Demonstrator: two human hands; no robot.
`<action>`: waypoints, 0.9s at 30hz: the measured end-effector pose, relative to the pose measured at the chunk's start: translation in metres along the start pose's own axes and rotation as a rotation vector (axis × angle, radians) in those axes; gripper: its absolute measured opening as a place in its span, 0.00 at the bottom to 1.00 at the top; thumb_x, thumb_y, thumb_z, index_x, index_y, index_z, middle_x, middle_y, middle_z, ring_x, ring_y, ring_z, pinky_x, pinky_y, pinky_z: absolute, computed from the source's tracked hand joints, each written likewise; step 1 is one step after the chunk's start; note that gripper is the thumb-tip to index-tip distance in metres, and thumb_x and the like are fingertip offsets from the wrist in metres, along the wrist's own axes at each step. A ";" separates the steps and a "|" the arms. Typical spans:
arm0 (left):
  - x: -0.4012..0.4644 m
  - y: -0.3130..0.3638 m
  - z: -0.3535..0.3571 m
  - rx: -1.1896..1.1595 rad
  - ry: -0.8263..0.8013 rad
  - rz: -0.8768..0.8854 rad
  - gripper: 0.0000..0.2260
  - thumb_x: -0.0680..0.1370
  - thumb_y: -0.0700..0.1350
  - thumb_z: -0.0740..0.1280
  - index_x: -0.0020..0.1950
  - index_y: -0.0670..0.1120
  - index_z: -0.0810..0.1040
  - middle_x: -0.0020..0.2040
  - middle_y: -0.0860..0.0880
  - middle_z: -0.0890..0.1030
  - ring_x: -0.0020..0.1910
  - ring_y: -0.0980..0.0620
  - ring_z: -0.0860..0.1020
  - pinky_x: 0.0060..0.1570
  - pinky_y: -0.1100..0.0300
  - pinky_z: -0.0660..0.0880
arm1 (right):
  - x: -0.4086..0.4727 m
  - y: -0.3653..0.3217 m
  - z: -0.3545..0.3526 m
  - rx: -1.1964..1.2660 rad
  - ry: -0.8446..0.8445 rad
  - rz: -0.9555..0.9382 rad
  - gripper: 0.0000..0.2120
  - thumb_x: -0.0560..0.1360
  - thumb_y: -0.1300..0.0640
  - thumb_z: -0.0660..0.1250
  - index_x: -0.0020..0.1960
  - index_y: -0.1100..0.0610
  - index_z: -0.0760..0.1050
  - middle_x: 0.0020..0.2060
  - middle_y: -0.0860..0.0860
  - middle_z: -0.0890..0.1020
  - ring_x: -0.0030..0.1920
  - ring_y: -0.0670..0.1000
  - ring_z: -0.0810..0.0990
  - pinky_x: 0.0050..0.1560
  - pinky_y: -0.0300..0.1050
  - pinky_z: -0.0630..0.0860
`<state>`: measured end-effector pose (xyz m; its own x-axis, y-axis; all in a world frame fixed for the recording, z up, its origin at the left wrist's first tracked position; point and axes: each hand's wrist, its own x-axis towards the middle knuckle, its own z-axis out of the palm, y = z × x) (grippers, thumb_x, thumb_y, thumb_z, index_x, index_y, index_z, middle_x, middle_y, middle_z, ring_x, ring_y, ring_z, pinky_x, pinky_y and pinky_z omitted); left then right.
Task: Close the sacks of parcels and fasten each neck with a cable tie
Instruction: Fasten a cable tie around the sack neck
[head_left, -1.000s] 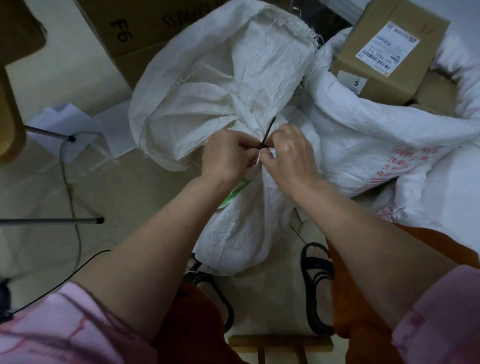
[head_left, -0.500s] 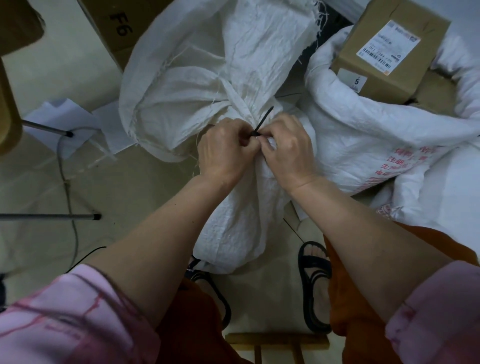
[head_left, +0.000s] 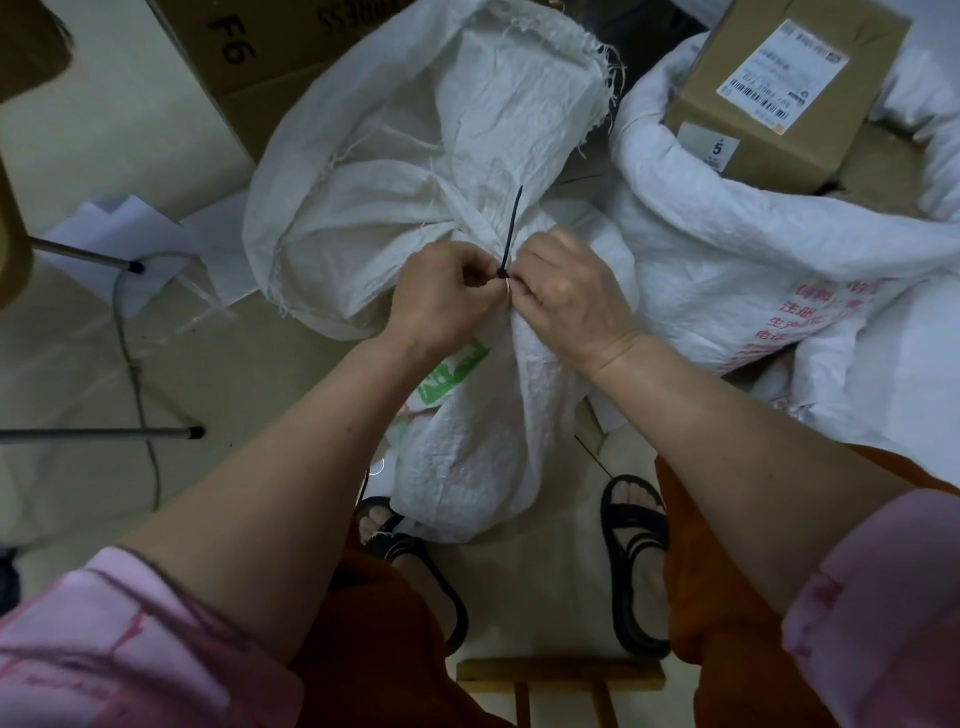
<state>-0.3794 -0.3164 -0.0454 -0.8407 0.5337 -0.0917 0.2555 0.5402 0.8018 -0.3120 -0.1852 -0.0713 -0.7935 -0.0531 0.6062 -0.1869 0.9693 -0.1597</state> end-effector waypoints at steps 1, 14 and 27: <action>0.000 -0.001 0.000 -0.009 0.003 0.005 0.02 0.72 0.41 0.70 0.40 0.46 0.82 0.38 0.48 0.83 0.40 0.49 0.81 0.46 0.49 0.78 | 0.001 0.000 0.000 -0.002 0.000 -0.009 0.06 0.70 0.66 0.65 0.34 0.64 0.75 0.33 0.57 0.77 0.36 0.57 0.75 0.34 0.47 0.73; -0.004 0.002 0.009 0.211 0.039 0.090 0.07 0.76 0.48 0.64 0.43 0.49 0.81 0.42 0.50 0.81 0.43 0.49 0.79 0.44 0.50 0.76 | 0.002 0.001 -0.005 -0.046 0.000 0.018 0.06 0.67 0.69 0.64 0.33 0.62 0.70 0.32 0.58 0.74 0.34 0.58 0.72 0.35 0.46 0.65; 0.001 0.013 0.006 0.161 0.148 0.143 0.08 0.74 0.45 0.67 0.51 0.51 0.83 0.46 0.54 0.83 0.44 0.55 0.79 0.47 0.56 0.76 | 0.005 -0.007 -0.002 0.036 0.042 0.271 0.06 0.67 0.68 0.68 0.35 0.64 0.71 0.33 0.57 0.75 0.37 0.58 0.74 0.35 0.40 0.62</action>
<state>-0.3740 -0.3055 -0.0385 -0.8483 0.5174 0.1126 0.4393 0.5689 0.6952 -0.3139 -0.1918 -0.0657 -0.7929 0.2176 0.5692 0.0079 0.9377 -0.3475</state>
